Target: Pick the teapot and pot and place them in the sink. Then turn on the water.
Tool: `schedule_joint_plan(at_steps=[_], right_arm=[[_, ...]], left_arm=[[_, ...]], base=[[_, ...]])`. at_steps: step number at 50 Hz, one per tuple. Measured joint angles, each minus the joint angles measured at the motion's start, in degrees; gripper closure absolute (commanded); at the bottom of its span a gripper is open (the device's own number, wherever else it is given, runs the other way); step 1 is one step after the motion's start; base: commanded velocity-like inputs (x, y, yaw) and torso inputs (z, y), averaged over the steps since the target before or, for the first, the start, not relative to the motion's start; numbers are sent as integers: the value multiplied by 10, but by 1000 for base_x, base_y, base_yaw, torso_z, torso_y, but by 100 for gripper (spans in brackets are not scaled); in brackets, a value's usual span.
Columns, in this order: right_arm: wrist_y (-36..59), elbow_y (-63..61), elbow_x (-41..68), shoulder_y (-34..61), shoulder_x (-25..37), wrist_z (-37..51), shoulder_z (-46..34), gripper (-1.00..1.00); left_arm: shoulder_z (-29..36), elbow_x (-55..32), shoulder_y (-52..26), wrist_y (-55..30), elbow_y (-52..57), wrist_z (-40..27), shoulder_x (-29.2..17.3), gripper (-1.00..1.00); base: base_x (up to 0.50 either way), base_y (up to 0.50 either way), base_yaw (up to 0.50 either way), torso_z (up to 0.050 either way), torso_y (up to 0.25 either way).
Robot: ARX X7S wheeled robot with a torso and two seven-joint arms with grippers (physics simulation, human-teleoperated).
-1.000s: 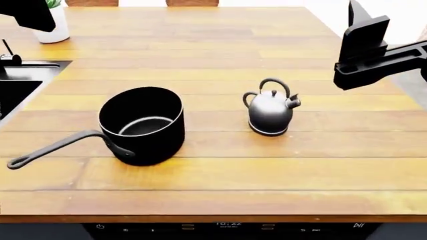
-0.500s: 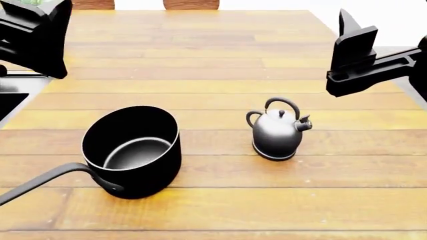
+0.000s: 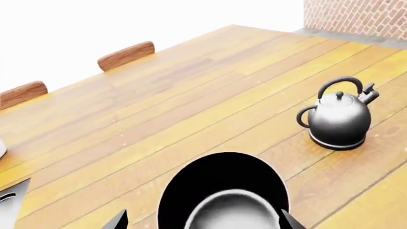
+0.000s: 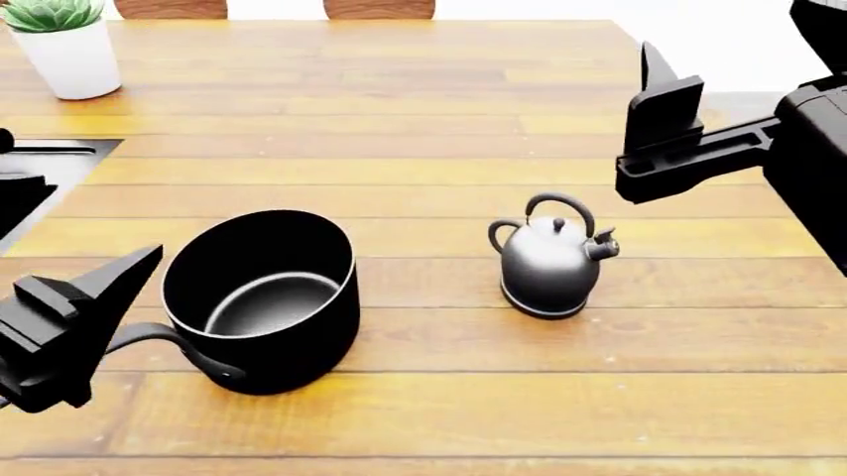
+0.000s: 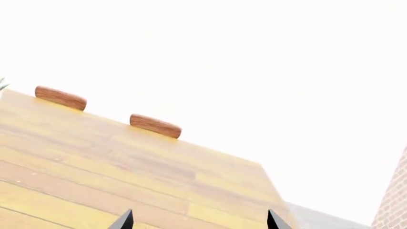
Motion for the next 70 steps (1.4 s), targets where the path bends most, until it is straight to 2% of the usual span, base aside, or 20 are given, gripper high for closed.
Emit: schedule_joint_plan(at_steps=[7, 17, 29, 37, 43, 52, 70], right_arm=[[-3, -4, -13, -12, -4, -8, -1, -100], [-8, -8, -31, -26, -8, -21, 0, -100], [-13, -9, -53, -40, -12, -38, 2, -100], [-20, -12, -73, -57, -12, -54, 5, -100], [-26, -14, -85, -70, -11, -64, 9, -100], [-33, -19, -94, -83, -7, -72, 13, -100], [-46, -21, -118, -104, -6, -89, 12, -100]], left_arm=[[53, -8, -41, -20, -18, 9, -9, -100], [172, -34, -154, -60, -66, -13, 0, -100], [364, -88, -335, -99, -136, -31, 13, -100], [507, -101, -475, -109, -189, -10, 33, -100], [584, -103, -546, -109, -215, 7, 46, -100], [650, -94, -579, -101, -223, 25, 44, -100], [730, -106, -587, -102, -202, 30, 36, -100]], base=[[0, 0, 0, 0, 0], [0, 0, 0, 0, 0], [0, 0, 0, 0, 0], [0, 0, 0, 0, 0], [0, 0, 0, 0, 0], [0, 0, 0, 0, 0], [0, 0, 0, 0, 0]])
